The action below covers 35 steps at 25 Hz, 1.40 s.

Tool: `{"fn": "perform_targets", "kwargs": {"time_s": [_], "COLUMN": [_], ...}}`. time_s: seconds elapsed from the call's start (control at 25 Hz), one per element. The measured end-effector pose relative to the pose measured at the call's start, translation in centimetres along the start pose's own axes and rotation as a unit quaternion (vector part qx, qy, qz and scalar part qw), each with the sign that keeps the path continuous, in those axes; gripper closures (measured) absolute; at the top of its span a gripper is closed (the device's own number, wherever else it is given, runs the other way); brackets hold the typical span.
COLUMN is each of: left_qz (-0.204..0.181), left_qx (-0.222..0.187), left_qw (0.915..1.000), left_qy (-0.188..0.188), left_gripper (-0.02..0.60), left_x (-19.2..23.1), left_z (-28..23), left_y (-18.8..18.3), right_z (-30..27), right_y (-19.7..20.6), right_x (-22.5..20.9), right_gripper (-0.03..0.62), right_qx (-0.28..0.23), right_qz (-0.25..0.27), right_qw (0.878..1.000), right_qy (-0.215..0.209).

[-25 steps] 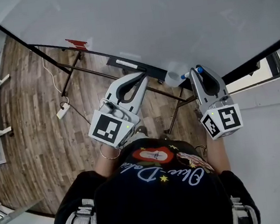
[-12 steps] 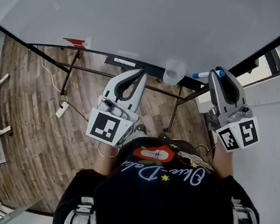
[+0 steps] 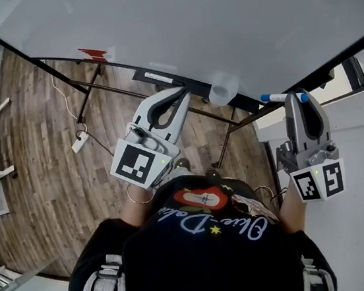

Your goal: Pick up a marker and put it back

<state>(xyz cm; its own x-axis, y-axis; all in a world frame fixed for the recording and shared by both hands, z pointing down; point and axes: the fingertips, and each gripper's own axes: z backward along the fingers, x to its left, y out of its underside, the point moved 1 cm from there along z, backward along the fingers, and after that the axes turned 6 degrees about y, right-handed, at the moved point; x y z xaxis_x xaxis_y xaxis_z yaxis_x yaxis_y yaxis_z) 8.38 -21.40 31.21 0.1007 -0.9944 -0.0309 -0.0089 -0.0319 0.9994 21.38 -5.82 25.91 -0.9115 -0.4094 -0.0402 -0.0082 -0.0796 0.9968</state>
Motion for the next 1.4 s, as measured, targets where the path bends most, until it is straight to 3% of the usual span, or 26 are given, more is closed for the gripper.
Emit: {"fn": "perform_targets", "kwargs": {"time_s": [0.32,0.64,1.0,1.4], "left_qz": [0.0,0.0,0.005,0.003], "left_qx": [0.0,0.002,0.006,0.005], "left_qw": [1.0,0.9996,0.9983,0.9966], "left_qy": [-0.007,-0.029,-0.058,-0.082], "left_gripper": [0.578,0.578,0.578,0.578], "left_x": [-0.2,0.4,0.9,1.2], "left_z": [0.4,1.7,3.2,4.5], "left_y": [-0.1,-0.1,0.1,0.0], "right_z": [-0.5,-3.9,-7.2,-8.5], "right_y": [0.2,2.2,6.9,12.8], "right_x": [0.3,2.3,4.3,5.2], "right_gripper": [0.522,0.522,0.522,0.522], "right_qx": [-0.002,0.011,0.055,0.123], "right_qz": [-0.004,-0.006,0.012,0.042], "right_qw": [1.0,0.998,0.994,0.987], "right_qy": [-0.009,-0.055,-0.092,-0.095]}}
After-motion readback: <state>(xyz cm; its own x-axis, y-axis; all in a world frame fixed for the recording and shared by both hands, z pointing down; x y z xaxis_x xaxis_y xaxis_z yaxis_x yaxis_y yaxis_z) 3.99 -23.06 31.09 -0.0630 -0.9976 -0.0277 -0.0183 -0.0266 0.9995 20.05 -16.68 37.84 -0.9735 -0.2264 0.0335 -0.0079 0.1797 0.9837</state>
